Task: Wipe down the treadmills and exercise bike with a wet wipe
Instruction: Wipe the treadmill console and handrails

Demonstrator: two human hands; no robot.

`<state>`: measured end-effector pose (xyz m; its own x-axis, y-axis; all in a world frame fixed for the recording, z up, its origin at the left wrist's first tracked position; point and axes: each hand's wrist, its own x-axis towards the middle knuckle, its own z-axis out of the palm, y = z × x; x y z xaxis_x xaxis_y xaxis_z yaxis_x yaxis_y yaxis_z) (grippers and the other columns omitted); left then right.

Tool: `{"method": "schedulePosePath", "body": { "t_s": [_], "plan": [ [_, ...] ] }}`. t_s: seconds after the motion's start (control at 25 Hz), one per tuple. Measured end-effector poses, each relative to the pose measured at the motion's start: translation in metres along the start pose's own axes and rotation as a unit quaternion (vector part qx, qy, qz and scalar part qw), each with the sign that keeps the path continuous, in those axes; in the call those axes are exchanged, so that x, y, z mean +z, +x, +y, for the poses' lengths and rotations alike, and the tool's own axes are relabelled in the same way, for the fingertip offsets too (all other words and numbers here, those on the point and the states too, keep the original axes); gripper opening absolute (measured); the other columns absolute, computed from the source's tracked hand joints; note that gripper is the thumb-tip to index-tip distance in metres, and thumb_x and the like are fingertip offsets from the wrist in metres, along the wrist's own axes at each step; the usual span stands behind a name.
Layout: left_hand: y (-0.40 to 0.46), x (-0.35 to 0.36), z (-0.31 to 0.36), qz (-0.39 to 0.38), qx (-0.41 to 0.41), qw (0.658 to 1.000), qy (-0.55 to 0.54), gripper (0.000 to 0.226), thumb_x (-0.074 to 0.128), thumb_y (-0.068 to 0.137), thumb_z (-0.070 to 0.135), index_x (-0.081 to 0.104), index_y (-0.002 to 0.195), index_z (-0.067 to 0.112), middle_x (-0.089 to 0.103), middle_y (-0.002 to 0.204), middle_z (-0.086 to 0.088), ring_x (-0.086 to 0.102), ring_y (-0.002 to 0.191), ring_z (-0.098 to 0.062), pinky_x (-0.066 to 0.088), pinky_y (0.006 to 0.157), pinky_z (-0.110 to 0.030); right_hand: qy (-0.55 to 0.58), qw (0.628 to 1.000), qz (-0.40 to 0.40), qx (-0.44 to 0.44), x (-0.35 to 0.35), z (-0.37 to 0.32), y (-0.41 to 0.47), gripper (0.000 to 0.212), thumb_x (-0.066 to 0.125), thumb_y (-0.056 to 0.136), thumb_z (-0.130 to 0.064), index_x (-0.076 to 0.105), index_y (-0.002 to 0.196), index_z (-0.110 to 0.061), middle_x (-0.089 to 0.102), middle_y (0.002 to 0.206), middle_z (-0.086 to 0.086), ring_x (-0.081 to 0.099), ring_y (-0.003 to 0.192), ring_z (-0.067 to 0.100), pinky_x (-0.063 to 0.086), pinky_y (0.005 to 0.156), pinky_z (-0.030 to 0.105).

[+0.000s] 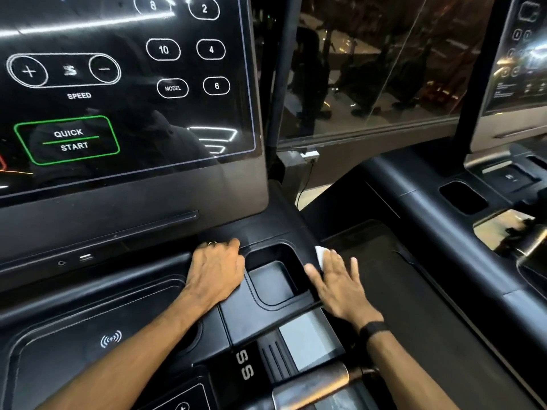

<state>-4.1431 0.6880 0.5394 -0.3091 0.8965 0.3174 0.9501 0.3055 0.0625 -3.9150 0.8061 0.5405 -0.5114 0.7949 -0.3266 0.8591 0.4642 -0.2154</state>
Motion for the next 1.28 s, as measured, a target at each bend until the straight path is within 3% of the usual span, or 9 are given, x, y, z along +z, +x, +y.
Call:
{"method": "schedulePosePath", "body": {
  "t_s": [0.12, 0.2, 0.28, 0.4, 0.52, 0.64, 0.88, 1.08, 1.28],
  "plan": [
    [0.000, 0.002, 0.001, 0.003, -0.003, 1.000, 0.008, 0.024, 0.033, 0.076, 0.023, 0.052, 0.065, 0.015, 0.056, 0.048, -0.006, 0.056, 0.041, -0.028, 0.046, 0.049, -0.031, -0.100, 0.995, -0.025, 0.016, 0.002, 0.012, -0.013, 0.154, -0.046, 0.050, -0.083, 0.023, 0.153, 0.008, 0.042, 0.147, 0.032, 0.040, 0.141, 0.038, 0.008, 0.123, 0.055],
    [0.001, 0.004, 0.001, 0.004, 0.001, 1.000, 0.010, 0.024, 0.034, 0.076, 0.023, 0.052, 0.065, 0.015, 0.057, 0.048, -0.006, 0.057, 0.041, -0.028, 0.046, 0.049, -0.031, -0.167, 0.986, -0.011, -0.008, 0.024, 0.000, -0.025, 0.135, -0.025, 0.082, -0.078, 0.044, 0.128, 0.029, 0.056, 0.117, 0.047, 0.061, 0.112, 0.053, 0.033, 0.110, 0.061],
    [0.000, 0.005, 0.001, 0.005, 0.010, 1.000, 0.010, 0.023, 0.034, 0.076, 0.023, 0.052, 0.064, 0.015, 0.056, 0.047, -0.006, 0.056, 0.041, -0.028, 0.045, 0.048, -0.030, -0.129, 0.991, 0.027, -0.032, 0.035, -0.009, -0.030, 0.117, -0.004, 0.095, -0.074, 0.047, 0.129, 0.025, 0.053, 0.125, 0.047, 0.058, 0.119, 0.052, 0.025, 0.111, 0.055],
    [0.000, 0.005, 0.000, 0.008, 0.016, 1.000, 0.005, 0.024, 0.034, 0.076, 0.022, 0.053, 0.065, 0.014, 0.056, 0.048, -0.006, 0.056, 0.041, -0.029, 0.046, 0.048, -0.031, -0.068, 0.996, 0.049, -0.036, 0.018, 0.005, -0.008, 0.129, -0.032, 0.069, -0.081, 0.014, 0.157, 0.000, 0.024, 0.161, 0.023, 0.020, 0.152, 0.031, -0.005, 0.123, 0.048],
    [0.001, 0.004, 0.001, 0.013, 0.018, 1.000, 0.001, 0.024, 0.034, 0.076, 0.023, 0.053, 0.065, 0.015, 0.056, 0.048, -0.006, 0.056, 0.042, -0.028, 0.046, 0.048, -0.031, -0.111, 0.994, -0.009, -0.008, 0.005, 0.004, -0.012, 0.147, -0.049, 0.054, -0.078, 0.021, 0.156, 0.001, 0.035, 0.151, 0.032, 0.033, 0.144, 0.039, 0.007, 0.124, 0.053],
    [0.001, 0.003, 0.000, 0.013, 0.014, 1.000, -0.003, 0.024, 0.034, 0.076, 0.022, 0.053, 0.064, 0.015, 0.056, 0.048, -0.005, 0.056, 0.041, -0.028, 0.045, 0.048, -0.032, -0.147, 0.984, 0.075, -0.061, 0.045, -0.011, -0.037, 0.113, -0.003, 0.095, -0.075, 0.035, 0.143, 0.021, 0.041, 0.141, 0.044, 0.045, 0.134, 0.050, 0.028, 0.114, 0.054],
    [0.002, 0.004, 0.000, 0.005, 0.011, 1.000, -0.012, 0.023, 0.034, 0.075, 0.023, 0.053, 0.064, 0.016, 0.057, 0.048, -0.004, 0.057, 0.041, -0.027, 0.043, 0.047, -0.030, -0.101, 0.945, 0.123, -0.286, 0.036, 0.008, -0.039, 0.082, 0.020, 0.104, -0.065, 0.007, 0.160, -0.007, -0.005, 0.169, 0.011, -0.006, 0.156, 0.024, -0.002, 0.124, 0.043],
    [0.002, 0.003, -0.001, 0.013, 0.013, 1.000, -0.018, 0.023, 0.034, 0.074, 0.022, 0.053, 0.063, 0.015, 0.057, 0.046, -0.004, 0.056, 0.039, -0.026, 0.042, 0.047, -0.028, -0.176, 0.925, 0.055, -0.332, 0.012, -0.005, -0.027, 0.082, 0.025, 0.095, -0.079, 0.062, 0.118, -0.010, 0.063, 0.126, 0.007, 0.036, 0.145, 0.017, -0.007, 0.125, 0.045],
    [0.002, 0.003, -0.001, 0.012, 0.007, 1.000, -0.017, 0.022, 0.035, 0.074, 0.022, 0.053, 0.063, 0.015, 0.056, 0.046, -0.005, 0.055, 0.039, -0.026, 0.044, 0.047, -0.028, -0.200, 0.940, -0.063, -0.269, -0.007, -0.063, -0.036, 0.087, 0.037, 0.077, -0.092, 0.061, 0.098, -0.011, 0.069, 0.100, 0.010, 0.062, 0.111, 0.025, 0.003, 0.126, 0.037]
  ]
}}
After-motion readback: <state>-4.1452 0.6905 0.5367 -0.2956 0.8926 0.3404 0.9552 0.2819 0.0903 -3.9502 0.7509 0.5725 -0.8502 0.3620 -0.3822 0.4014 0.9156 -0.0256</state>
